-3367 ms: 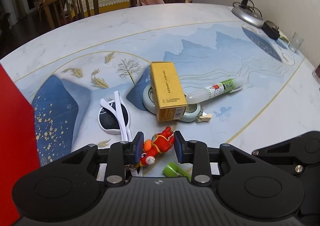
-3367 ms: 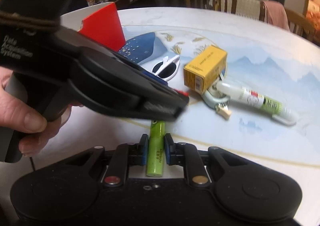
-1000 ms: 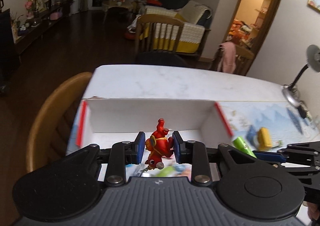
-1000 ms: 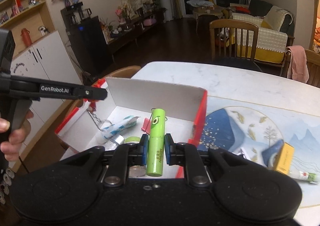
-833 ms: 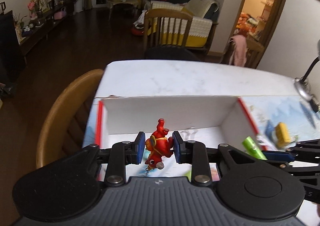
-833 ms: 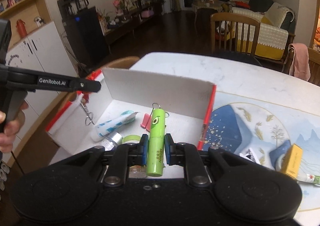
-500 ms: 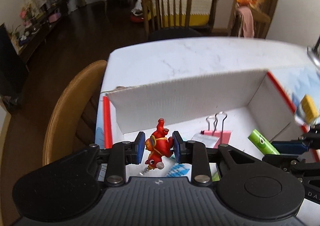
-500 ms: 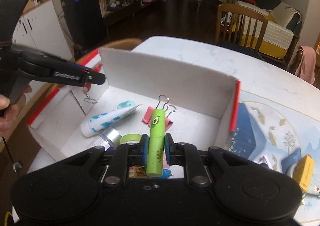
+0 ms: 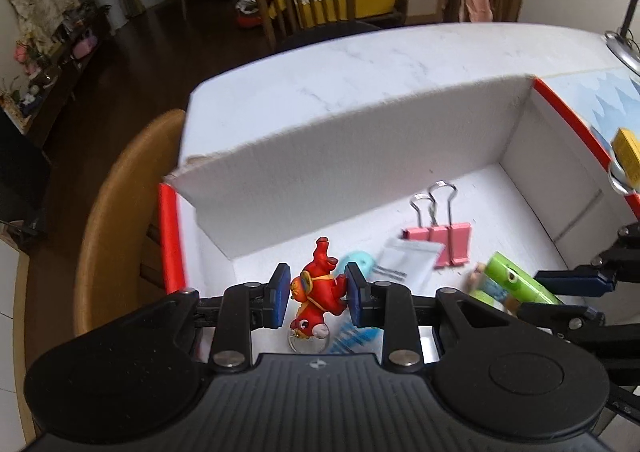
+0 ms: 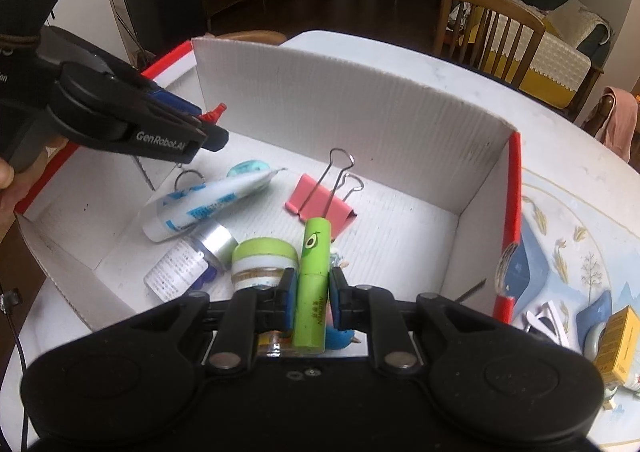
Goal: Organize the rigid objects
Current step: 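Lower into the box and open the right gripper on the glue stick while the left releases the figurine, then lift both grippers out of the box and back over the table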
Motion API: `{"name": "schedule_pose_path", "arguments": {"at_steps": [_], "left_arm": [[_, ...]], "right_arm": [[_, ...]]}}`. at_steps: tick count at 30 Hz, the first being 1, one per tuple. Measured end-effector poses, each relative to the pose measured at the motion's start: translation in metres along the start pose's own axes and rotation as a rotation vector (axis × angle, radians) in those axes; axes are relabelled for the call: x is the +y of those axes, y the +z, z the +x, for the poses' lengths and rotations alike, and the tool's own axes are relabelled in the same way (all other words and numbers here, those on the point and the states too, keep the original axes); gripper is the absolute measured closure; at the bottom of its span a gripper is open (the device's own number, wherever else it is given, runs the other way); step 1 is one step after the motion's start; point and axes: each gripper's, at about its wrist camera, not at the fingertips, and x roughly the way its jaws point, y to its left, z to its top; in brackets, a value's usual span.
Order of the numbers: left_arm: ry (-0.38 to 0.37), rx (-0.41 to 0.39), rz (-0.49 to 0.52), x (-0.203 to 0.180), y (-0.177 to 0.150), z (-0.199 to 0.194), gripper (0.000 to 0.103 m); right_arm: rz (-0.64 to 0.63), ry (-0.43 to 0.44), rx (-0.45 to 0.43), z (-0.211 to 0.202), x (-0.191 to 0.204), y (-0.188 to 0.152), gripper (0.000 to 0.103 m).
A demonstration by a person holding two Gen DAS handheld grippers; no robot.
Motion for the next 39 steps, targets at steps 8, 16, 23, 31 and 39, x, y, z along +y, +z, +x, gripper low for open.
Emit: {"name": "schedule_pose_path", "arguments": {"at_steps": [8, 16, 23, 31, 39], "left_arm": [[-0.024, 0.098, 0.023, -0.01, -0.008, 0.014, 0.074], [-0.04, 0.093, -0.016, -0.01, -0.012, -0.002, 0.074], [-0.06, 0.027, -0.05, -0.011, -0.014, -0.031, 0.074], [-0.089, -0.056, -0.087, -0.026, -0.018, -0.07, 0.073], [-0.111, -0.14, -0.079, -0.061, -0.017, -0.104, 0.033]], "right_arm": [[0.01, 0.011, 0.003, -0.002, 0.001, -0.005, 0.081], [0.049, 0.041, -0.038, -0.021, -0.006, -0.011, 0.075], [0.091, 0.074, -0.092, -0.047, -0.015, -0.016, 0.071], [0.11, 0.097, -0.167, -0.081, -0.024, -0.022, 0.066], [0.123, 0.121, -0.224, -0.11, -0.04, -0.033, 0.059]]}}
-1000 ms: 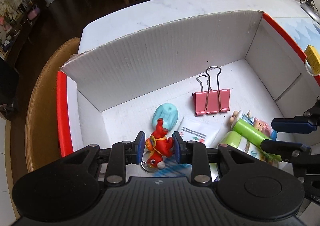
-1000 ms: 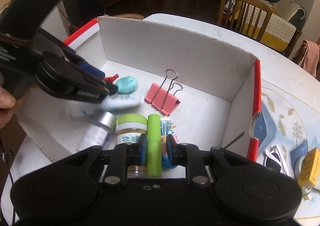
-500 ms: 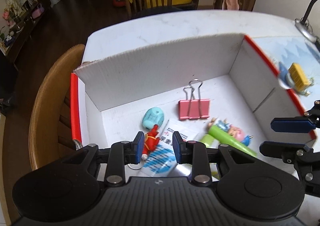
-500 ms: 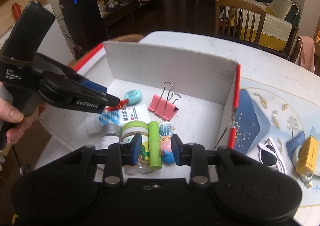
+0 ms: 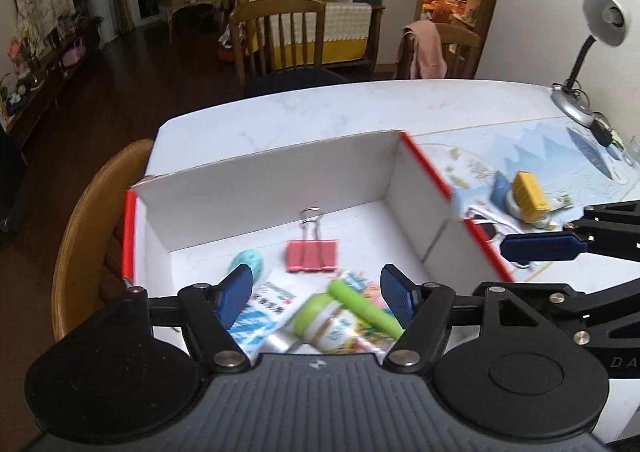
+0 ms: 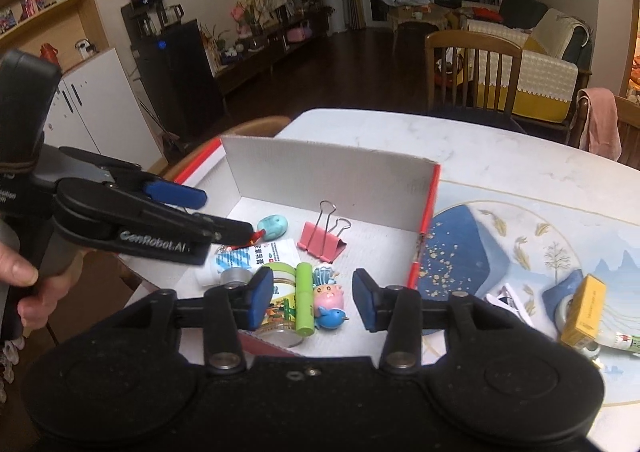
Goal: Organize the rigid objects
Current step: 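Lift both grippers out of the box and back over the table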
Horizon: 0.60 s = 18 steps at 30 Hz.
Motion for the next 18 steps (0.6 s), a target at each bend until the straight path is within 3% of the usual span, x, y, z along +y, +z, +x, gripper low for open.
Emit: {"name": "schedule_pose_path", "arguments": {"at_steps": [6, 10, 18], "left_arm": [[-0.035, -0.03, -0.021, -0.029, 0.003, -0.01, 0.032], [-0.045, -0.055, -0.035, -0.052, 0.004, -0.014, 0.023], [-0.061, -0.092, -0.041, -0.099, 0.009, -0.012, 0.019]], "right_arm": [[0.015, 0.017, -0.037, -0.027, -0.018, -0.007, 0.047], [0.027, 0.024, -0.062, -0.045, -0.035, -0.013, 0.039], [0.059, 0.024, -0.091, -0.08, -0.076, -0.033, 0.027]]}}
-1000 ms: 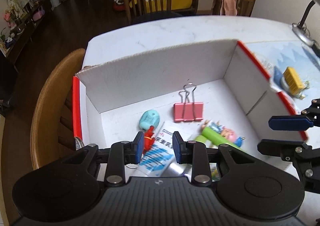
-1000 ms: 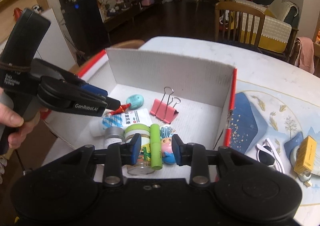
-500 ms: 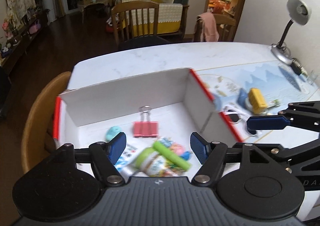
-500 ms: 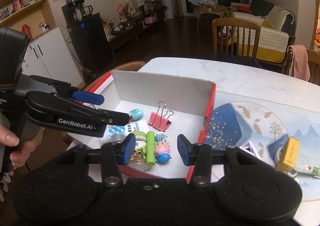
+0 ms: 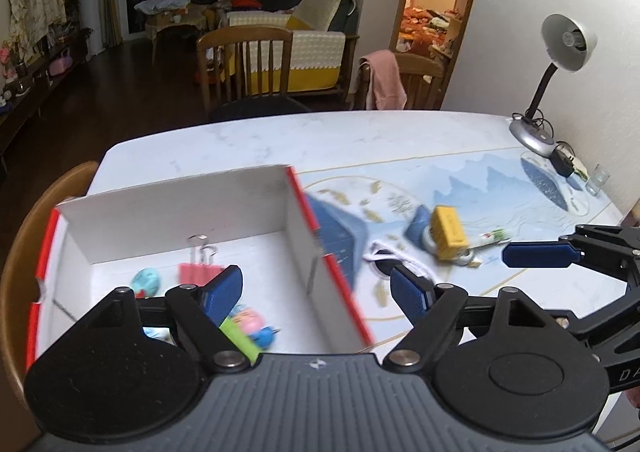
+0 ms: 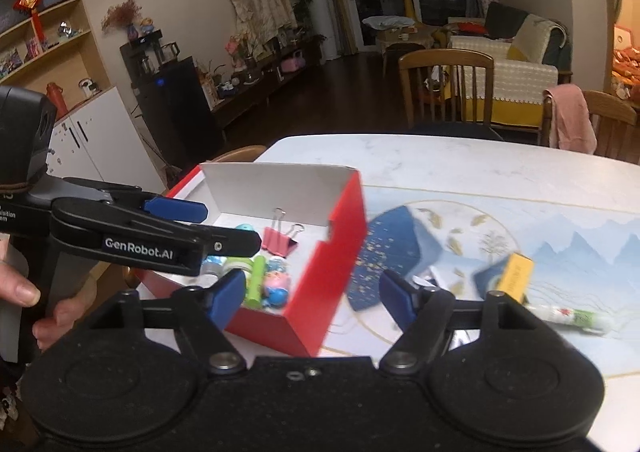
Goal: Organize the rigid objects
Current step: 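Lift both grippers out of the box and back over the table, then grasp the white marker pen with the right gripper while the left grasps the white sunglasses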
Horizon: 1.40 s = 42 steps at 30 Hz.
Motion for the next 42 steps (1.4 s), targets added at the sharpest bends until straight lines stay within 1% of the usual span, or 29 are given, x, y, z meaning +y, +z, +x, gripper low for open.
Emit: {"name": "schedule_pose_path", "arguments": {"at_steps": [1, 5, 7, 9, 10, 11, 12, 13, 19, 23, 26, 30, 33, 37, 42], "left_arm": [[0.001, 0.001, 0.0, -0.006, 0.0, 0.003, 0.016], [-0.006, 0.009, 0.002, -0.028, 0.001, 0.014, 0.016], [-0.003, 0.013, 0.009, -0.04, 0.001, 0.02, 0.016], [-0.018, 0.015, 0.004, -0.05, 0.0, 0.025, 0.015], [-0.028, 0.016, -0.002, -0.055, 0.0, 0.028, 0.012], [-0.036, 0.019, -0.006, -0.058, -0.001, 0.03, 0.004], [-0.041, 0.018, -0.009, -0.063, -0.001, 0.032, 0.001], [-0.042, 0.016, -0.01, -0.068, -0.002, 0.035, 0.0], [-0.036, 0.024, -0.013, -0.097, -0.005, 0.053, 0.0], [-0.025, 0.033, -0.027, -0.112, -0.008, 0.067, 0.0], [-0.033, 0.05, -0.047, -0.121, -0.011, 0.078, 0.0], [0.0, 0.079, -0.057, -0.133, -0.018, 0.098, 0.0], [0.007, 0.109, -0.059, -0.141, -0.023, 0.114, 0.0], [0.027, 0.12, -0.045, -0.151, -0.028, 0.13, 0.0], [0.052, 0.121, -0.071, -0.153, -0.031, 0.147, 0.0]], "right_arm": [[-0.001, -0.007, -0.002, -0.004, -0.006, -0.003, 0.024], [0.007, -0.025, -0.002, -0.02, -0.03, -0.013, 0.019], [0.015, -0.041, -0.001, -0.026, -0.043, -0.017, 0.018], [0.023, -0.054, 0.002, -0.032, -0.056, -0.022, 0.018], [0.029, -0.06, 0.004, -0.034, -0.063, -0.025, 0.017], [0.032, -0.065, 0.006, -0.036, -0.069, -0.027, 0.016], [0.036, -0.07, 0.008, -0.038, -0.075, -0.029, 0.015], [0.037, -0.077, 0.01, -0.04, -0.082, -0.032, 0.014], [0.025, -0.118, 0.029, -0.044, -0.116, -0.041, 0.012], [0.008, -0.167, 0.045, -0.042, -0.142, -0.044, 0.012], [-0.005, -0.191, 0.069, -0.036, -0.165, -0.044, 0.012], [-0.042, -0.216, 0.102, -0.025, -0.19, -0.045, 0.013], [-0.073, -0.229, 0.131, -0.015, -0.207, -0.044, 0.017], [-0.15, -0.218, 0.174, 0.002, -0.224, -0.042, 0.019], [-0.264, -0.216, 0.229, 0.025, -0.234, -0.04, 0.026]]}}
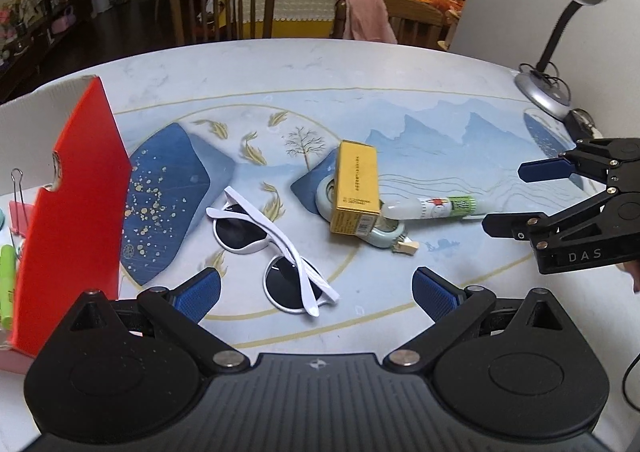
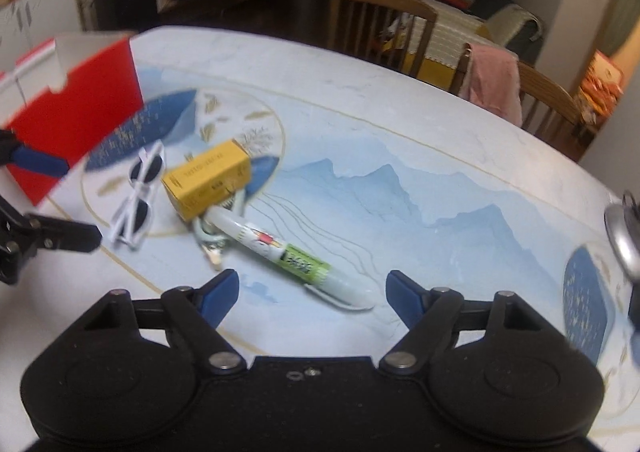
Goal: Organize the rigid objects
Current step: 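Grasp the white marker pen with the right gripper while the left grasps the white sunglasses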
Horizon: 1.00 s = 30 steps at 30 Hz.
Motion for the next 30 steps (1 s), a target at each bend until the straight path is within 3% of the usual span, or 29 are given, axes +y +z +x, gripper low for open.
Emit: {"name": "schedule_pose_path", "arguments": {"at_steps": [12, 23, 30], "left_arm": [[0.056, 0.006, -0.038, 0.013, 0.007, 0.03, 0.001], [0.075, 0.046, -0.09, 0.027, 0.016, 0.051, 0.002], [0.055, 0.06, -0.075, 0.024, 0.019, 0.058, 0.026]], "right_arm": [[-0.191, 0.051, 0.025, 0.038, 0.003, 0.009, 0.037], [-0.201, 0.108, 0.024, 0.054, 0.001, 0.015, 0.048], [-0.221, 0.145, 0.036, 0.062, 0.004, 0.016, 0.06]]}}
